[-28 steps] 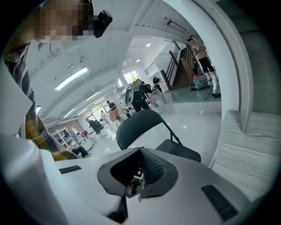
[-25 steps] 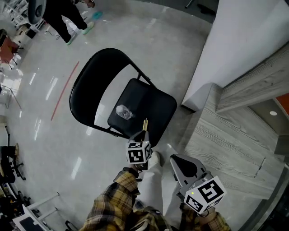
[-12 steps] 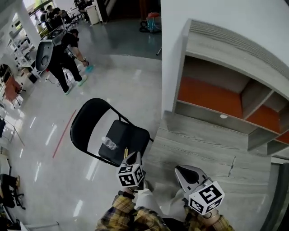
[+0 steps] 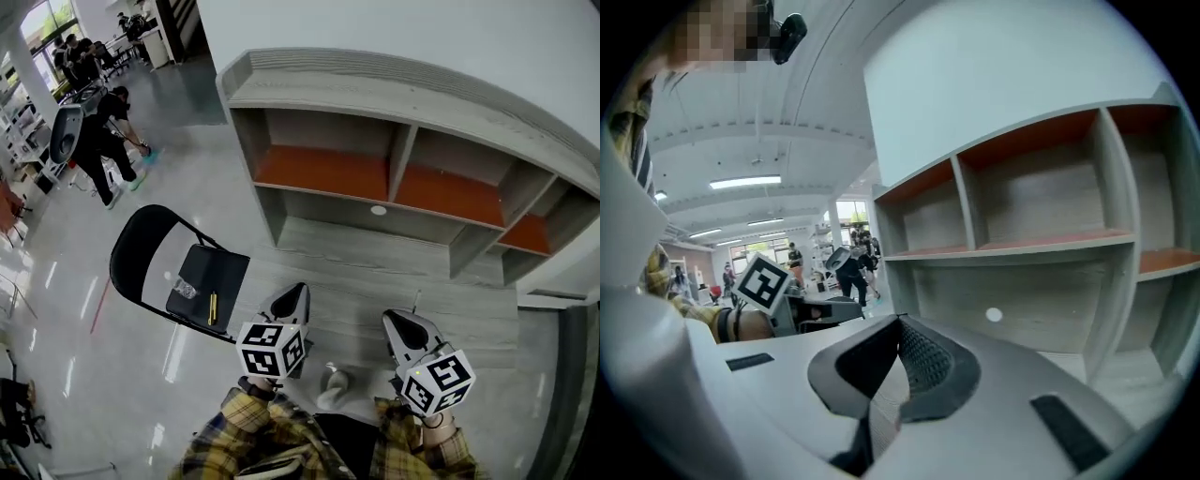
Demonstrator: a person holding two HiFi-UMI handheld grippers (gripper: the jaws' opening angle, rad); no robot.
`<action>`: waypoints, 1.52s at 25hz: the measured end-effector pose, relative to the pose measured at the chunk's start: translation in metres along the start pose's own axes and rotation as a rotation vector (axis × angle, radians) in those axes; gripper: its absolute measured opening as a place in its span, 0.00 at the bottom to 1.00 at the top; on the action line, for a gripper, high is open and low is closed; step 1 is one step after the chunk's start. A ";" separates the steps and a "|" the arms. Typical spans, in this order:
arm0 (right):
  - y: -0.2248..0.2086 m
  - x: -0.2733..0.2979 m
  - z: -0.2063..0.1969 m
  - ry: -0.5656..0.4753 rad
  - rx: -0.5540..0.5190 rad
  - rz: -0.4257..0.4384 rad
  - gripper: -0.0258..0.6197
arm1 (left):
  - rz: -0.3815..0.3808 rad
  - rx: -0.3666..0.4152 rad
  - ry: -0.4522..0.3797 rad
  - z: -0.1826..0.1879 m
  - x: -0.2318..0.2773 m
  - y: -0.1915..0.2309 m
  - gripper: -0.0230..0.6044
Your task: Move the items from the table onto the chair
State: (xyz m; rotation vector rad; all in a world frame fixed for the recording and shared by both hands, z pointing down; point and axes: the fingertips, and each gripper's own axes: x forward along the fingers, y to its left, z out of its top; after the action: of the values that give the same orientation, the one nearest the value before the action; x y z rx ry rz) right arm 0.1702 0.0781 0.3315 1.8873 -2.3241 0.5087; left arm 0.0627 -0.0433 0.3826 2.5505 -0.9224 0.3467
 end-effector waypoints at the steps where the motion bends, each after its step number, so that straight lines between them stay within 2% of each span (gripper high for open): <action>1: -0.010 -0.011 0.000 -0.011 0.009 -0.026 0.07 | -0.034 0.019 -0.001 0.002 0.001 -0.022 0.04; 6: -0.039 -0.052 -0.005 -0.052 0.049 -0.142 0.07 | -0.174 0.133 0.035 -0.005 -0.002 -0.105 0.04; 13: -0.043 -0.072 -0.007 -0.069 0.069 -0.206 0.07 | -0.267 0.172 0.039 -0.012 -0.013 -0.149 0.04; 20: -0.041 -0.076 -0.008 -0.067 0.073 -0.234 0.07 | -0.307 0.185 0.024 -0.004 -0.013 -0.159 0.04; 32: -0.044 -0.057 -0.007 -0.056 0.078 -0.217 0.07 | -0.320 0.190 0.008 0.008 -0.005 -0.152 0.04; 38: -0.048 -0.051 -0.007 -0.051 0.079 -0.216 0.07 | -0.302 0.186 -0.006 0.013 0.002 -0.147 0.04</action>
State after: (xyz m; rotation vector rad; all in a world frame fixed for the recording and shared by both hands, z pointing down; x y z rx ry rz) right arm 0.2273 0.1198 0.3323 2.1787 -2.1234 0.5405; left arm 0.1616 0.0531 0.3297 2.8087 -0.5144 0.3468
